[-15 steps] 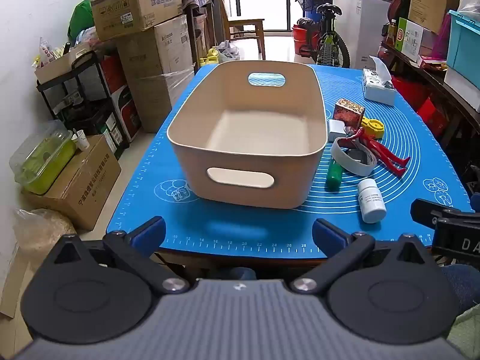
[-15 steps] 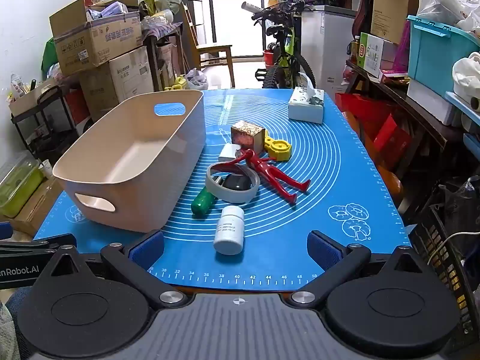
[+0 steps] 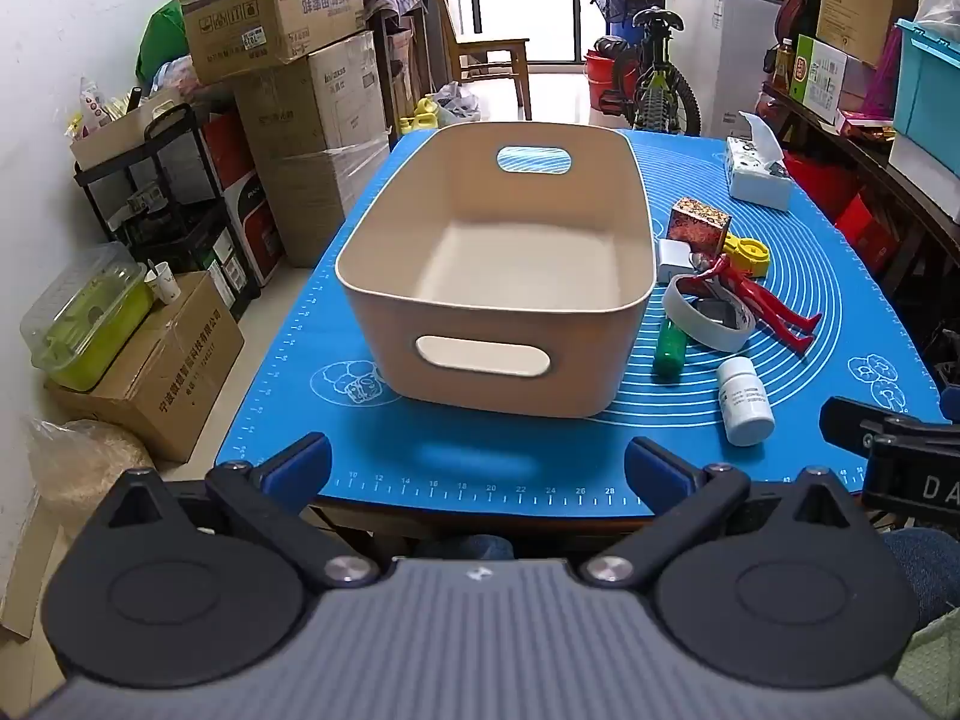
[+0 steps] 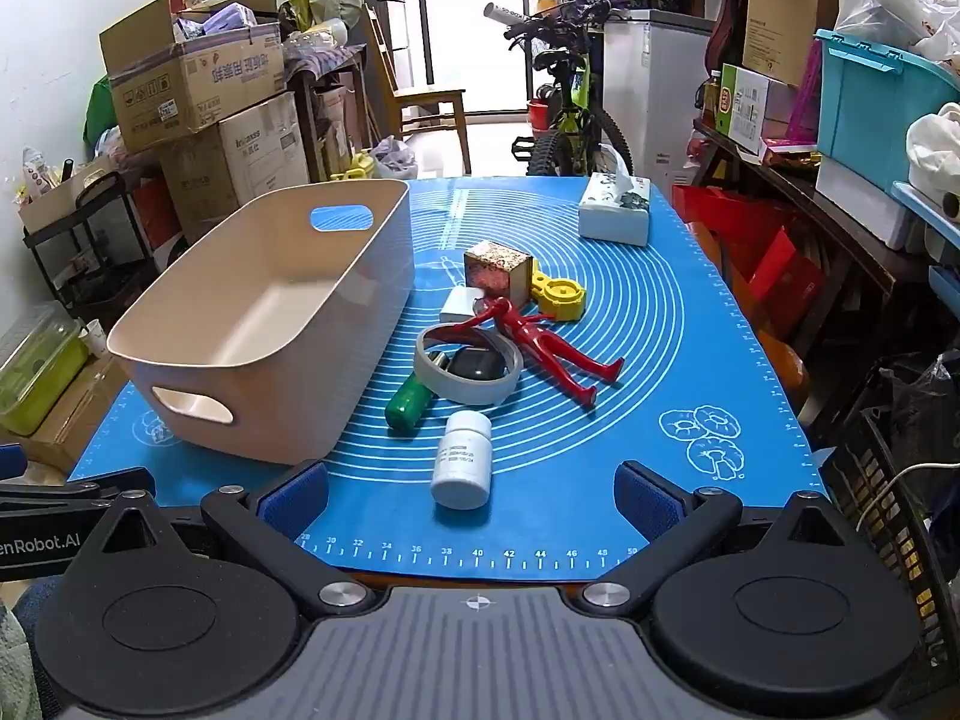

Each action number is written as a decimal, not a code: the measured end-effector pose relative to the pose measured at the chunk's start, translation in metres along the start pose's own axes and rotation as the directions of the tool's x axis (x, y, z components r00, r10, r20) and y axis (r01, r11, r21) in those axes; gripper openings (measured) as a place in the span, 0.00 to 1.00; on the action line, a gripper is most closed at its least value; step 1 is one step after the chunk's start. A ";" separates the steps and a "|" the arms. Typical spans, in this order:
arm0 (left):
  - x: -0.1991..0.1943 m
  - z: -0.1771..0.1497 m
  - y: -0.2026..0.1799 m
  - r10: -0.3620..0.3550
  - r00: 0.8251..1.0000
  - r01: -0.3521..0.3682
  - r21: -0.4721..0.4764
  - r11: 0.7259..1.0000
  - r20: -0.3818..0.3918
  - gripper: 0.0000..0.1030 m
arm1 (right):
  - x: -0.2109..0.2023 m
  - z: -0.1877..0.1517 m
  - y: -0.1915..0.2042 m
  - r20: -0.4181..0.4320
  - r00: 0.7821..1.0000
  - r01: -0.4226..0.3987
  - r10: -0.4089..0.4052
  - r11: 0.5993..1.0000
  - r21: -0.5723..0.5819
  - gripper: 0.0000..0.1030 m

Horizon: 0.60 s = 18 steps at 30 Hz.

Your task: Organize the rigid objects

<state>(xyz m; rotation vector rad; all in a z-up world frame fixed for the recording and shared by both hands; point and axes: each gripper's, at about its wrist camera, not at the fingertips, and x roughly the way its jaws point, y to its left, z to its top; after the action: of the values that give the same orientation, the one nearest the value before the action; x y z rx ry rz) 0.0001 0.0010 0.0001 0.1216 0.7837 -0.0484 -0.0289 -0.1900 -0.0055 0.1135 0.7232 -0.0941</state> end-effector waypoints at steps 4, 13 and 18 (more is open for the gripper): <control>0.000 0.000 -0.001 0.003 1.000 -0.003 0.002 1.000 0.000 1.00 | 0.000 0.000 -0.001 -0.001 1.000 0.000 0.000 1.000 0.001 0.98; 0.000 0.000 -0.001 0.003 1.000 -0.003 0.003 1.000 0.001 0.99 | -0.001 0.000 -0.001 0.000 1.000 -0.002 0.002 1.000 0.002 0.98; 0.000 0.000 -0.001 0.004 1.000 -0.004 0.004 1.000 0.002 0.99 | -0.001 0.000 0.000 0.000 1.000 -0.002 0.002 1.000 0.002 0.98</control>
<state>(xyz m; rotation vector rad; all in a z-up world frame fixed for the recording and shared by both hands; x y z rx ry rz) -0.0001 -0.0002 0.0000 0.1270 0.7816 -0.0467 -0.0297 -0.1903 -0.0055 0.1166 0.7232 -0.0929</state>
